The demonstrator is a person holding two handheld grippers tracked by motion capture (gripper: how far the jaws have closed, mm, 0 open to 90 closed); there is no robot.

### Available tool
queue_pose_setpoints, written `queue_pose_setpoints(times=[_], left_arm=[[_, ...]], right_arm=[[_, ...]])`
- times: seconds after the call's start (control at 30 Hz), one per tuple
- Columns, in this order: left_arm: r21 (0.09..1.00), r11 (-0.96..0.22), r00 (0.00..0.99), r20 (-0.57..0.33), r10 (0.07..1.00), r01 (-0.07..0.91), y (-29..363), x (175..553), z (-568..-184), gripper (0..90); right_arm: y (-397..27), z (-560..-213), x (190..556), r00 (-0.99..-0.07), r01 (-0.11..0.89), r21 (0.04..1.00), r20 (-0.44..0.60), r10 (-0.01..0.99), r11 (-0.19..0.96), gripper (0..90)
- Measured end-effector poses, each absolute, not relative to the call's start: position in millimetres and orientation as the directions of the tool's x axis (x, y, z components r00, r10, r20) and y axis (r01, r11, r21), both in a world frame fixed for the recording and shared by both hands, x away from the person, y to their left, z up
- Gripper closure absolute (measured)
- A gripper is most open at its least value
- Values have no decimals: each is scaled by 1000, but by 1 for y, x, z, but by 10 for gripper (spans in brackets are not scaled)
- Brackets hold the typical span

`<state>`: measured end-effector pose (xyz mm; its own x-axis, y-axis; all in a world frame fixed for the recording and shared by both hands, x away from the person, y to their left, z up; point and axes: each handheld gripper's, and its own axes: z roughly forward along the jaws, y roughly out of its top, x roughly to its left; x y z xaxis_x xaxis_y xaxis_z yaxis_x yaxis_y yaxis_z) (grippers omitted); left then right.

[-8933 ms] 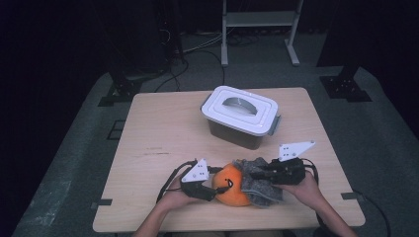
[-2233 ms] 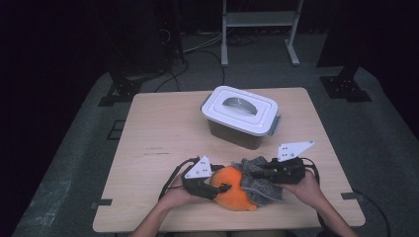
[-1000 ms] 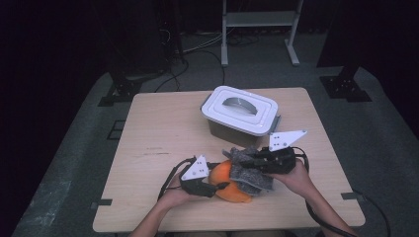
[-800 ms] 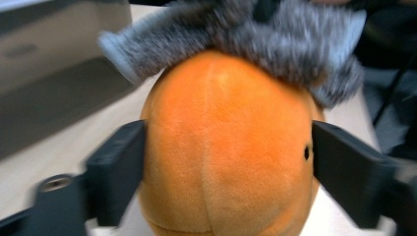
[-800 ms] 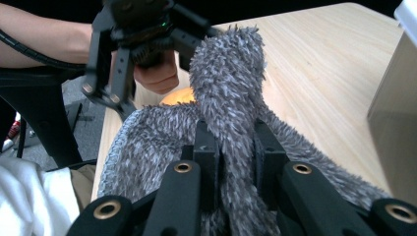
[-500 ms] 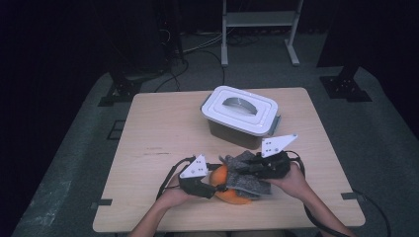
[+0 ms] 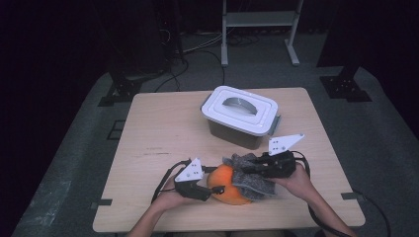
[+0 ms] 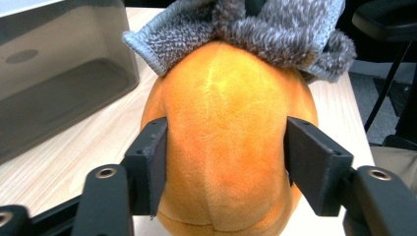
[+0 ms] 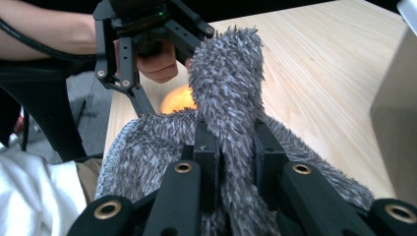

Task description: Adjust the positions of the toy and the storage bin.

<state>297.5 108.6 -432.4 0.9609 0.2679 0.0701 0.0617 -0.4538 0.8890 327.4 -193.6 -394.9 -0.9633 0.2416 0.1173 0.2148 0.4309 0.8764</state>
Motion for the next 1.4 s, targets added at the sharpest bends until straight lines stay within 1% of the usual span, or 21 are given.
queue_pose_setpoints(times=[0.03, 0.07, 0.1, 0.17, 0.2, 0.23, 0.27, 0.3, 0.33, 0.47, 0.5, 0.63, 0.77, 0.93, 1.07, 1.1, 1.13, 1.2, 1.27, 1.37, 1.4], left_arm=[[886, -459, 962, 70, 264, 62, 108, 298, -431, 347], [886, -458, 962, 64, 267, 68, 106, 298, -429, 305], [884, -457, 962, 35, 269, 95, 104, 302, -425, 230], [883, -458, 963, 27, 270, 103, 103, 303, -425, 214], [879, -466, 963, 30, 269, 103, 100, 304, -424, 227], [879, -466, 963, 30, 269, 103, 100, 304, -424, 278], [878, -470, 962, 50, 268, 86, 99, 303, -425, 278], [880, -471, 961, 76, 267, 61, 98, 302, -426, 361], [880, -471, 961, 76, 267, 61, 98, 302, -426, 375], [883, -469, 962, 99, 253, 33, 98, 299, -426, 393], [879, -477, 962, 125, 241, 6, 96, 296, -426, 392], [879, -477, 962, 131, 241, 0, 98, 294, -427, 399], [883, -470, 962, 118, 246, 12, 106, 294, -431, 402], [882, -470, 963, 99, 251, 32, 113, 295, -434, 402], [884, -463, 966, 65, 251, 60, 114, 296, -433, 359], [880, -470, 966, 59, 251, 68, 113, 297, -431, 312], [877, -473, 966, 43, 256, 86, 110, 300, -427, 193], [882, -462, 967, 31, 253, 92, 108, 301, -425, 165], [879, -466, 967, 26, 253, 98, 103, 304, -422, 109], [870, -485, 973, 27, 231, 91, 96, 306, -423, 114], [869, -490, 974, 44, 224, 73, 96, 305, -424, 234]], right_arm=[[-194, -395, 327, -963, 215, 876, 117, 242, 431, 765], [-194, -395, 326, -964, 208, 877, 110, 241, 434, 765], [-192, -395, 324, -967, 195, 874, 94, 238, 445, 764], [-191, -395, 323, -968, 188, 872, 87, 235, 451, 764], [-190, -395, 321, -969, 180, 871, 77, 235, 458, 764], [-190, -395, 321, -969, 180, 871, 77, 235, 458, 764], [-190, -394, 321, -969, 179, 871, 77, 234, 457, 764], [-188, -394, 320, -970, 173, 876, 73, 232, 450, 764], [-188, -394, 320, -970, 173, 876, 73, 232, 450, 764], [-176, -389, 321, -976, 157, 881, 69, 206, 446, 764], [-166, -385, 320, -981, 142, 886, 67, 181, 441, 764], [-151, -382, 317, -987, 110, 881, 41, 157, 460, 764], [-161, -385, 319, -983, 128, 889, 55, 174, 440, 764], [-190, -395, 320, -968, 193, 897, 106, 229, 398, 763], [-204, -401, 318, -958, 220, 896, 124, 259, 385, 762], [-204, -401, 318, -958, 219, 897, 124, 258, 384, 763], [-200, -401, 317, -962, 209, 896, 117, 246, 391, 763], [-197, -401, 317, -964, 206, 896, 116, 240, 393, 763], [-191, -400, 317, -969, 197, 902, 118, 219, 384, 763], [-176, -396, 314, -979, 163, 908, 99, 181, 387, 761], [-168, -395, 313, -983, 141, 905, 80, 167, 400, 760]])
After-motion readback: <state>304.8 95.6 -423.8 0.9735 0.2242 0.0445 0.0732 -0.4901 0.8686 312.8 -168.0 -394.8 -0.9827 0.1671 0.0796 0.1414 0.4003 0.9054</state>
